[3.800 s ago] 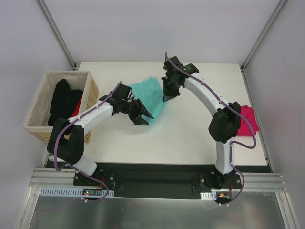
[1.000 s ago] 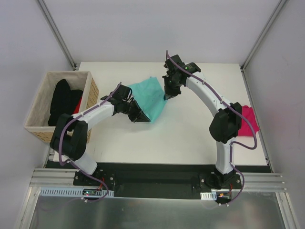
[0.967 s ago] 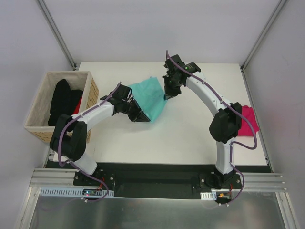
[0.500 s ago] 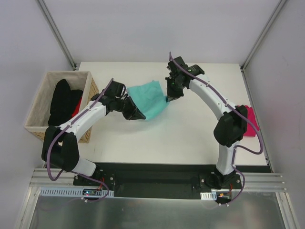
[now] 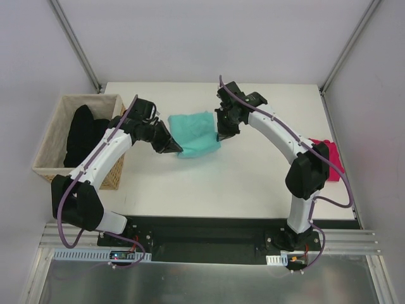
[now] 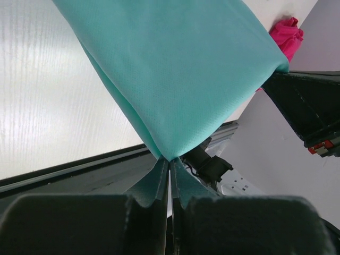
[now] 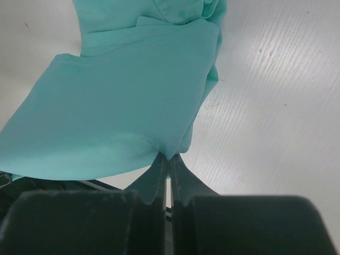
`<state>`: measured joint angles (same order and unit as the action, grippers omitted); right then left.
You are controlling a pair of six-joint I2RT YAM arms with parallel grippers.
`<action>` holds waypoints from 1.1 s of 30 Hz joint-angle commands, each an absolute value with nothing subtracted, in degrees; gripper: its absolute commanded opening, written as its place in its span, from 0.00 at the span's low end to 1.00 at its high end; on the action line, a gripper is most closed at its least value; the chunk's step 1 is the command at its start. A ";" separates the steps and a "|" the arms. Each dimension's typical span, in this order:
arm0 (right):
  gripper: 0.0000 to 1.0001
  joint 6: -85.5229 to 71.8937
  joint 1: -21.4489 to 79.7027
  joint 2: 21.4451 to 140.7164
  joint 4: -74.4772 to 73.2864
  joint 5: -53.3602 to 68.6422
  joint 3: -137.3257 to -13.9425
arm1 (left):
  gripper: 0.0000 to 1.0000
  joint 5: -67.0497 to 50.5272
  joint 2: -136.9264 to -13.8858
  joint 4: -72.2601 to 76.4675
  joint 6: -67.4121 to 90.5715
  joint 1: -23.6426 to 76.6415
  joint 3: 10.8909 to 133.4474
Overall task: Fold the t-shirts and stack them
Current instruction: Grab one side of the 2/3 rectangular tshirt with both arms
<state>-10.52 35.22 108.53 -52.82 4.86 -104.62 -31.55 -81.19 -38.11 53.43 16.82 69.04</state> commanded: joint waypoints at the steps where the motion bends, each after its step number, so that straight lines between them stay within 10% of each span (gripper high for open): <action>1: 0.01 -11.86 37.00 102.83 -51.94 2.73 -103.98 | 0.00 -30.32 -78.22 -44.12 51.68 16.44 72.33; 33: 0.01 -17.31 44.30 94.92 -52.38 -2.37 -97.91 | 0.00 -29.09 -64.78 -51.68 52.29 16.17 63.90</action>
<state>-15.94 43.97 97.86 -52.10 -0.45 -98.28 -28.93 -66.89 -48.40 51.31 16.78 65.06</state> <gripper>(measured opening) 0.023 0.006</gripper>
